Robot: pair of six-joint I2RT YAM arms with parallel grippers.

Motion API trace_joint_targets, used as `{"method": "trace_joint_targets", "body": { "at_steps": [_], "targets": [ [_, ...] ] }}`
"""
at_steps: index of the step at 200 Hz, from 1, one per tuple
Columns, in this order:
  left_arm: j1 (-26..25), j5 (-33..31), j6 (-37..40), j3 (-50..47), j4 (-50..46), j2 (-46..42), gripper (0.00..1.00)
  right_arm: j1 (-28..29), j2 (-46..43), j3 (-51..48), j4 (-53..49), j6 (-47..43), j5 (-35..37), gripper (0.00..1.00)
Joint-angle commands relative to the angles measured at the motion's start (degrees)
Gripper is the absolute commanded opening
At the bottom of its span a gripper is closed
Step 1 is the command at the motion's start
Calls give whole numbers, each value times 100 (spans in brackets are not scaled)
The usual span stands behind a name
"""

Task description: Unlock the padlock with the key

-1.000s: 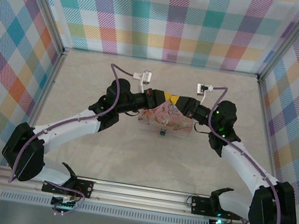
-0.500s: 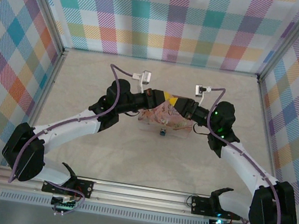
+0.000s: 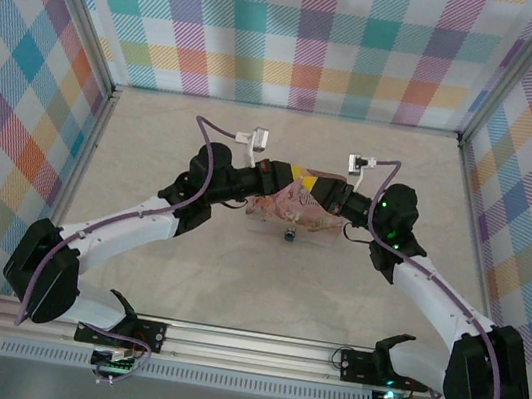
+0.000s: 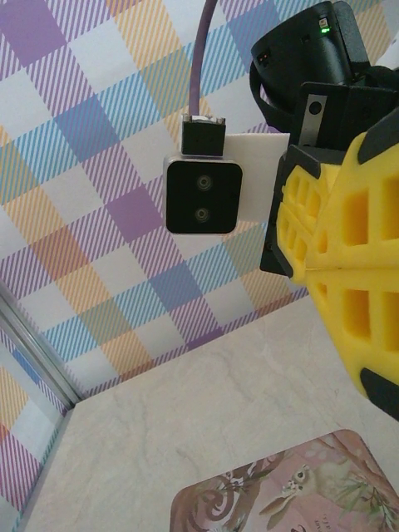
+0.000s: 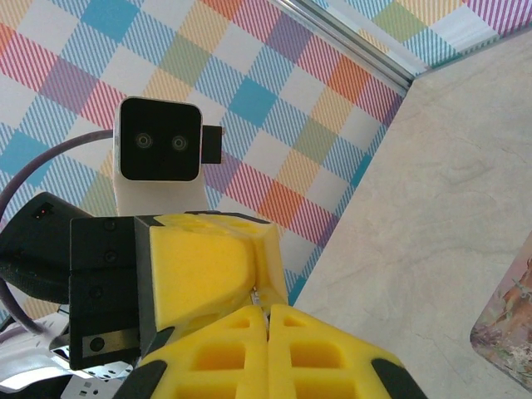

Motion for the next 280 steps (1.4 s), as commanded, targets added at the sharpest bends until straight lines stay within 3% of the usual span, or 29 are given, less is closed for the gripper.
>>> {"method": "trace_joint_targets", "body": {
  "at_steps": [1, 29, 40, 51, 75, 131, 184, 225, 280],
  "targets": [
    [-79, -25, 46, -96, 180, -210, 0, 25, -133, -20, 61, -139, 35, 0],
    [-79, -41, 72, -103, 131, -251, 0, 26, -157, -19, 66, -179, -22, 0],
    [-79, -74, 87, -101, 84, -282, 14, 27, -208, -23, -148, -259, -36, 0],
    [-79, -156, 100, -110, 17, -340, 37, 26, -276, -25, -224, -337, -38, 0],
    [-70, -287, 193, -139, -111, -503, 47, 27, -399, -33, -409, -470, -47, 0],
    [-36, -342, 337, -134, -374, -673, 49, 27, -523, -43, -508, -673, -179, 0],
    [-18, -461, 554, -35, -950, -722, 54, 11, -818, 150, -1445, -1304, -106, 0],
    [-17, -1127, 856, 2, -2267, -746, 65, -295, -1216, 139, -2417, -1659, 176, 0],
    [0, -2075, 1136, -77, -3397, -604, 66, -949, -1562, 202, -3778, -2235, 898, 0]
  ]
}}
